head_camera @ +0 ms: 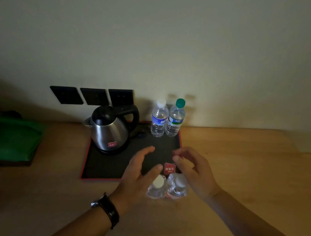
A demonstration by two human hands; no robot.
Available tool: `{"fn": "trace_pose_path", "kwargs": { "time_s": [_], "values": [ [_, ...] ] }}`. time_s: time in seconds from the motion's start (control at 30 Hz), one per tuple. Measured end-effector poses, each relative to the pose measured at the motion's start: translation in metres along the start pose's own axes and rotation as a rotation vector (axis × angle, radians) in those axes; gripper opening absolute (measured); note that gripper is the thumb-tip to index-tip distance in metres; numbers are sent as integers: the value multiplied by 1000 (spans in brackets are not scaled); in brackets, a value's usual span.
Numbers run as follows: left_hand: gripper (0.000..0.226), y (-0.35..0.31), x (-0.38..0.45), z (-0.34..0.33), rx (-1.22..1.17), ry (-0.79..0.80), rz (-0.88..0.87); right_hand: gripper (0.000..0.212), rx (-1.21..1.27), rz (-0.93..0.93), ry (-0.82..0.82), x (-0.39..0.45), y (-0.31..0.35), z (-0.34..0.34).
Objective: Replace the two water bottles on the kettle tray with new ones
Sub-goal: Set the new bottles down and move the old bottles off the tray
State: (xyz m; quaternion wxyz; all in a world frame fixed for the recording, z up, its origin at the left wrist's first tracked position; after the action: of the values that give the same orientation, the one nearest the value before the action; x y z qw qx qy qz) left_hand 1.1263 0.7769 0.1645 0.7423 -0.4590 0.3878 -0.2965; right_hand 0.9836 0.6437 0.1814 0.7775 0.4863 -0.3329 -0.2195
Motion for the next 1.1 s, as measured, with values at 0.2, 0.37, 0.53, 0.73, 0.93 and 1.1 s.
{"fn": "trace_pose_path", "kwargs": {
  "time_s": [0.2, 0.37, 0.53, 0.73, 0.93, 1.1],
  "values": [
    [50, -69, 92, 27, 168, -126, -111, 26, -360, 89, 100, 102, -5, 14],
    [75, -96, 173, 21, 280, -140, -25, 66, -549, -63, 167, 169, -33, 17],
    [52, -78, 210, 10, 236, -128, 87, 52, -350, -194, 104, 185, -57, 15],
    [25, -75, 204, 4, 178, -165, 50, 28, -318, -198, 80, 174, -71, 19],
    [33, -112, 179, -12, 269, -95, -98, 31, -210, -169, -28, 142, -56, 55],
    [37, -157, 159, -70, 332, 81, -228, 40, -233, -196, -181, 98, -41, 123]
  ]
}}
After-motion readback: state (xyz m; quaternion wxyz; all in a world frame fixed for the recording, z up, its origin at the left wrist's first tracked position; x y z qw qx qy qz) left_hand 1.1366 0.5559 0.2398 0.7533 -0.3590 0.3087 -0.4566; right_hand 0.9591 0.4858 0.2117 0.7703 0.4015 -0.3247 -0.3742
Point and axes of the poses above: each hand's wrist, its own x-axis towards the middle knuckle, its own z-axis out of the back of the hand, y = z × x, the point moved 5 cm from there along x, towards the middle knuckle, and after that the axes turned 12 degrees about z, right-handed, at the moved point
